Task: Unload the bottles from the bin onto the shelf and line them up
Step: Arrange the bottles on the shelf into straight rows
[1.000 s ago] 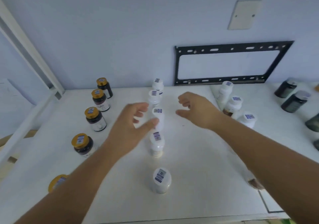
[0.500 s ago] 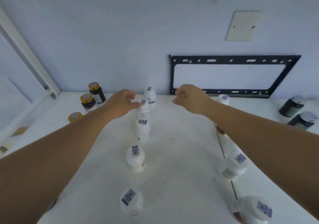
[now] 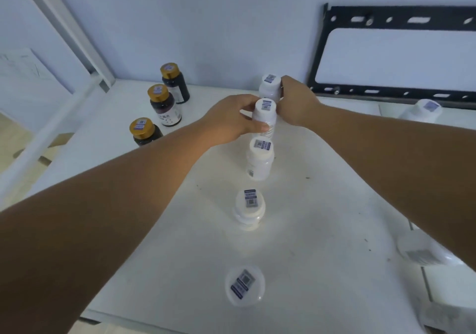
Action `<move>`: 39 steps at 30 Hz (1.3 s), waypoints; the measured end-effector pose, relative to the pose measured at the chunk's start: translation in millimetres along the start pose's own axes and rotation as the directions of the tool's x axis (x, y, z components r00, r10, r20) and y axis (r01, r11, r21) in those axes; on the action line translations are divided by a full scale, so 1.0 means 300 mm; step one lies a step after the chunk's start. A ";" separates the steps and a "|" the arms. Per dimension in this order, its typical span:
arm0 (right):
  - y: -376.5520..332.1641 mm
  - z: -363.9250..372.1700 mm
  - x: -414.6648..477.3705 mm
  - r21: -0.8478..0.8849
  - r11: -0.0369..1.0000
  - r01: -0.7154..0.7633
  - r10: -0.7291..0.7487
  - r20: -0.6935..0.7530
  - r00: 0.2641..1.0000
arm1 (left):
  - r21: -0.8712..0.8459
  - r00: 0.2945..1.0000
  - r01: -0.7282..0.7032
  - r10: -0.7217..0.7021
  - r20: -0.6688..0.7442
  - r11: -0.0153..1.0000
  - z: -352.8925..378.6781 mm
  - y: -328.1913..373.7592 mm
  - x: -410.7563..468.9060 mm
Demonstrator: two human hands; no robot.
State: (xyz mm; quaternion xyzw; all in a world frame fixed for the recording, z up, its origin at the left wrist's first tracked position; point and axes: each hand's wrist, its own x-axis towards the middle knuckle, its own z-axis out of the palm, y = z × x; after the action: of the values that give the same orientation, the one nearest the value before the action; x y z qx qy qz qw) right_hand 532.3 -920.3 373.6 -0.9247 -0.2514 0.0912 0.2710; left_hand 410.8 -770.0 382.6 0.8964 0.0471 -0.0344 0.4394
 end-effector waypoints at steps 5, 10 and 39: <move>-0.008 -0.023 -0.004 -0.100 0.995 -0.025 0.029 0.034 0.999 | -0.005 1.000 -0.018 0.018 0.025 1.000 -0.015 0.008 0.000; -0.038 -0.254 -0.089 -0.150 0.989 -0.005 0.014 0.054 0.998 | 0.059 0.987 -0.051 0.059 -0.149 0.997 -0.090 0.130 -0.002; 0.630 -0.558 -0.887 0.066 0.995 0.068 -0.084 0.270 0.959 | 0.111 0.970 -0.113 0.085 0.228 0.987 0.684 0.537 -0.324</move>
State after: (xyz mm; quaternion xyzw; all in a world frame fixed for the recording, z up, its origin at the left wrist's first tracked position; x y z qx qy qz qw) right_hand 433.7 -1270.8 418.9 -0.8850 -0.3190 0.2140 0.2631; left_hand 328.4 -1035.8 393.6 0.9135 -0.0495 -0.1153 0.3871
